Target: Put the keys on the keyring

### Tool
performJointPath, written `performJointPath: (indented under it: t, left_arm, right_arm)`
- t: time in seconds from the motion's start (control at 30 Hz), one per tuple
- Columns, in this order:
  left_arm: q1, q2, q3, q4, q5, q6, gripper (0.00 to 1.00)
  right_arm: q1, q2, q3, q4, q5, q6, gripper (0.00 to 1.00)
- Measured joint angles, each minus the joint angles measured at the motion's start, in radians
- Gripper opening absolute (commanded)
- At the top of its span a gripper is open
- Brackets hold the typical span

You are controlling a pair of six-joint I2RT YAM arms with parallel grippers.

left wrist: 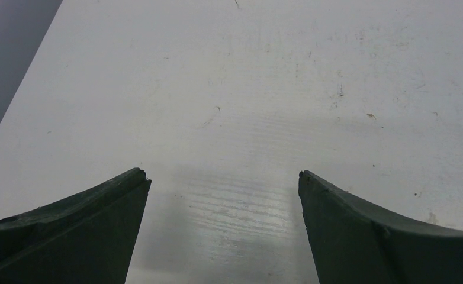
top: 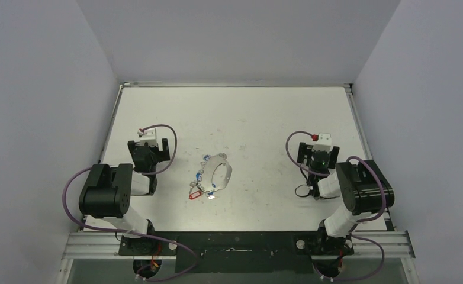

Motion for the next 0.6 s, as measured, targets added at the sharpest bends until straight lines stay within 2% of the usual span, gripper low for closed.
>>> performJointPath:
  t: [0.1,0.2,0.6]
  left_arm:
    - [0.000,0.000,0.000,-0.008,-0.002,-0.001,0.97]
    - [0.000,0.000,0.000,-0.011,-0.002,-0.002,0.97]
    - [0.000,0.000,0.000,-0.016,-0.002,-0.003,0.97]
  right_arm:
    - [0.000,-0.001,0.121,-0.109,-0.013,-0.005,1.00]
    - [0.001,-0.001,0.202,-0.140,-0.026,-0.005,1.00]
    - [0.002,-0.001,0.207,-0.222,-0.038,-0.008,1.00]
